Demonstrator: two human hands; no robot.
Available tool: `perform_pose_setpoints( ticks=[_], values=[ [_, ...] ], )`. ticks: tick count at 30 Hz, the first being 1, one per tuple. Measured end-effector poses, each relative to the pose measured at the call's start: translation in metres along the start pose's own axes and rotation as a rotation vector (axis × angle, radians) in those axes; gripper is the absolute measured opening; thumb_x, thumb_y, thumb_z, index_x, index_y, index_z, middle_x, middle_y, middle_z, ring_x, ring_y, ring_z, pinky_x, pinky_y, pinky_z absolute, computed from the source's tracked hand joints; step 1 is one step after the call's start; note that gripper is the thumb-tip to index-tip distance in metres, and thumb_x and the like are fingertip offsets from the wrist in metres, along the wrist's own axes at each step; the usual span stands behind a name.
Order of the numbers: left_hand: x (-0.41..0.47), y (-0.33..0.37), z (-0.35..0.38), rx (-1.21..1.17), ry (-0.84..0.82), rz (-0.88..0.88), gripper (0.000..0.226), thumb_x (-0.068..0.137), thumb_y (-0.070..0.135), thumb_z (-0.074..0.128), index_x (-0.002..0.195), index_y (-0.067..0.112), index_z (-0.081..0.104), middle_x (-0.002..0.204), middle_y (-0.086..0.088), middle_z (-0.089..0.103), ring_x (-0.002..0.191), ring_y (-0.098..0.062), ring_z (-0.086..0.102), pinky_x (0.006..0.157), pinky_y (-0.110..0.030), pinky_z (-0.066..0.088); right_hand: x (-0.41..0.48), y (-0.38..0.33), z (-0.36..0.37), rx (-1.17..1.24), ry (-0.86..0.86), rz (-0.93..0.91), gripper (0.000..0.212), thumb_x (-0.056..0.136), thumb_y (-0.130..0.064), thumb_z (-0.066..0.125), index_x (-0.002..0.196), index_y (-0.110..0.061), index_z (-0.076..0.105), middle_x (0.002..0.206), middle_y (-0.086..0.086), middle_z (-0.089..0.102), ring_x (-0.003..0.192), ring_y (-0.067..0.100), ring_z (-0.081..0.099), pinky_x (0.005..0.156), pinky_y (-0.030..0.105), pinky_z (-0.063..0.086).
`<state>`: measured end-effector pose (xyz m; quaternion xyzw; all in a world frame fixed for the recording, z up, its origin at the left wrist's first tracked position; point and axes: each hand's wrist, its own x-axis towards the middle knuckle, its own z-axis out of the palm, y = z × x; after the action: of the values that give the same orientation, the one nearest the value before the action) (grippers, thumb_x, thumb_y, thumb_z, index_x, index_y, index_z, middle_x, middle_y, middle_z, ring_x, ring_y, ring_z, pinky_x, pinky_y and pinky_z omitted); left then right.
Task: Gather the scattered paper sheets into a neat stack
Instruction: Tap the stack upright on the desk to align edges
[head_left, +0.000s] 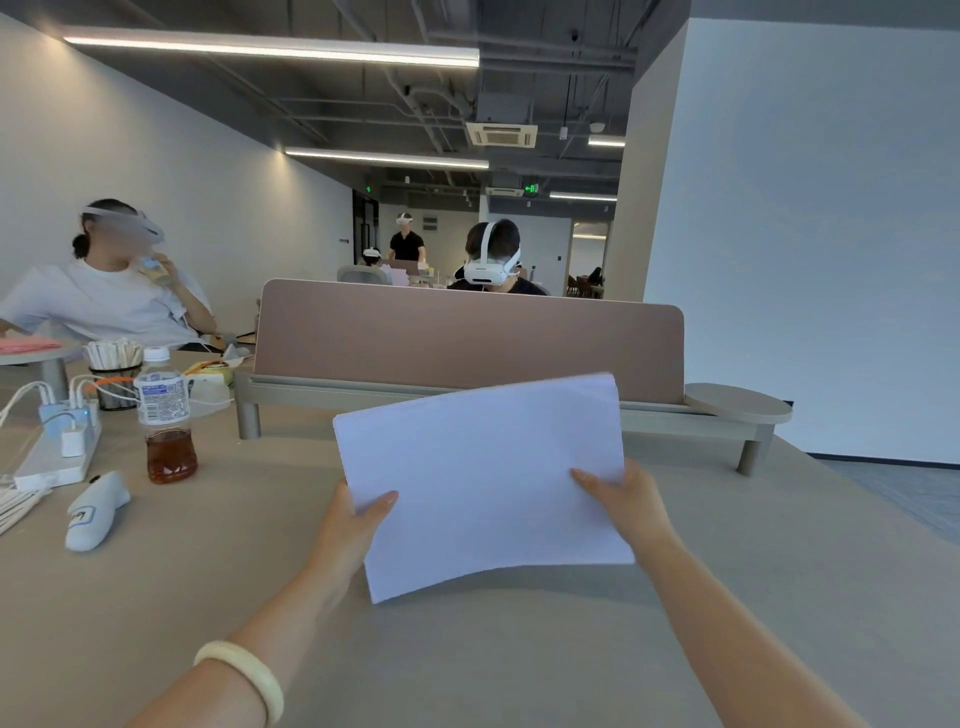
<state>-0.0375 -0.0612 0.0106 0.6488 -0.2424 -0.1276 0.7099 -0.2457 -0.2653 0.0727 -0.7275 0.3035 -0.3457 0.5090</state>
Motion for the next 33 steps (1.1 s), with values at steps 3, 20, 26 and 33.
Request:
perform_pose_setpoints(
  ticks=[3, 20, 26, 33],
  values=[
    [0.005, 0.016, -0.005, -0.017, 0.035, -0.019, 0.059, 0.080, 0.011, 0.073, 0.130, 0.010, 0.041, 0.129, -0.007, 0.057, 0.113, -0.024, 0.057, 0.089, -0.038, 0.047, 0.014, -0.056, -0.019, -0.198, -0.083, -0.157, 0.023, 0.083, -0.020, 0.071, 0.104, -0.011, 0.067, 0.101, 0.004, 0.069, 0.091, 0.024, 0.064, 0.074, 0.032, 0.049],
    [0.006, 0.054, 0.022, -0.052, -0.084, 0.103, 0.050, 0.074, 0.023, 0.076, 0.119, 0.010, 0.059, 0.112, -0.006, 0.070, 0.101, -0.026, 0.068, 0.086, -0.042, 0.055, 0.030, -0.174, 0.035, -1.084, -0.311, -0.545, 0.025, 0.077, -0.037, 0.074, 0.085, -0.019, 0.058, 0.090, -0.004, 0.052, 0.089, 0.019, 0.050, 0.078, 0.036, 0.045],
    [0.010, 0.044, 0.019, -0.124, -0.044, 0.110, 0.045, 0.076, 0.017, 0.076, 0.115, 0.007, 0.057, 0.108, -0.006, 0.069, 0.095, -0.023, 0.068, 0.071, -0.025, 0.057, 0.039, -0.125, -0.022, -0.164, -0.335, -0.216, 0.029, 0.080, -0.028, 0.074, 0.103, -0.011, 0.066, 0.099, -0.001, 0.070, 0.089, 0.014, 0.067, 0.080, 0.023, 0.054],
    [0.008, 0.038, 0.027, -0.072, 0.084, 0.121, 0.035, 0.083, 0.014, 0.070, 0.112, 0.006, 0.053, 0.098, 0.000, 0.065, 0.085, -0.014, 0.063, 0.068, -0.026, 0.050, 0.010, -0.005, 0.025, 0.250, -0.322, -0.070, 0.026, 0.093, -0.024, 0.059, 0.116, -0.013, 0.062, 0.115, 0.002, 0.071, 0.104, 0.017, 0.068, 0.085, 0.029, 0.054]
  ],
)
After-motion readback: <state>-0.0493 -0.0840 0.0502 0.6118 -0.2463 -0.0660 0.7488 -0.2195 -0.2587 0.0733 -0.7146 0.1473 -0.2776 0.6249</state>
